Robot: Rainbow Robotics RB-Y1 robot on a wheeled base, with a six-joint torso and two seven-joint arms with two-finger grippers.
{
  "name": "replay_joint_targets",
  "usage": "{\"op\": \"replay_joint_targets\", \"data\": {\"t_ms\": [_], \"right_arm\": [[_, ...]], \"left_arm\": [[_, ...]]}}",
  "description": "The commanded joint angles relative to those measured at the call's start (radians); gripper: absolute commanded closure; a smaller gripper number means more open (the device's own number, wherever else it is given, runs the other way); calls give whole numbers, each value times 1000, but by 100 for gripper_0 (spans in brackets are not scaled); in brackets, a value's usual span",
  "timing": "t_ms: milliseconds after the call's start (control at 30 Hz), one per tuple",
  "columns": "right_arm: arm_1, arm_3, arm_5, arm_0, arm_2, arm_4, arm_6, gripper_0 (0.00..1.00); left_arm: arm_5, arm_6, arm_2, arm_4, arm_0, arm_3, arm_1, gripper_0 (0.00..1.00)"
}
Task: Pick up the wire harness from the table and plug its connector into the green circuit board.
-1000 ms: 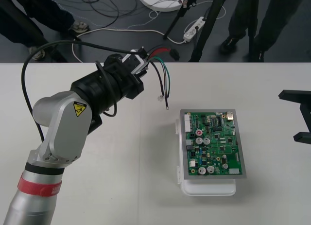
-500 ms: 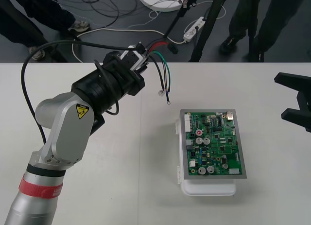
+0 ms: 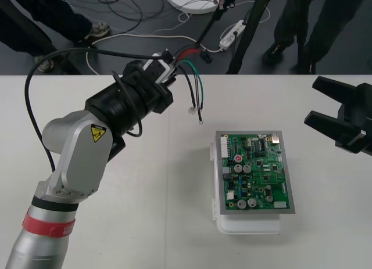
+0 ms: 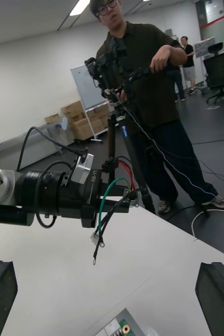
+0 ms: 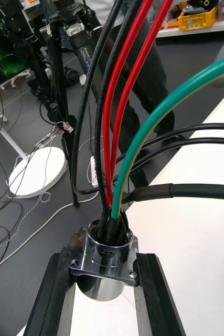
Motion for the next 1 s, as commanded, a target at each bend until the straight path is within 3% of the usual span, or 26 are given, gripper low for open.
{"op": "replay_joint_targets", "data": {"t_ms": [33, 667, 1000], "right_arm": [[22, -108, 114, 37, -34, -11, -54, 0], [28, -375, 552, 31, 32, 7, -137, 0], [44, -395, 735, -101, 176, 16, -127, 0]], "left_arm": [[67, 31, -18, 21, 6, -42, 8, 100], [87, 34, -27, 30, 6, -42, 10, 100], [110, 33, -44, 28, 6, -42, 8, 100]]}}
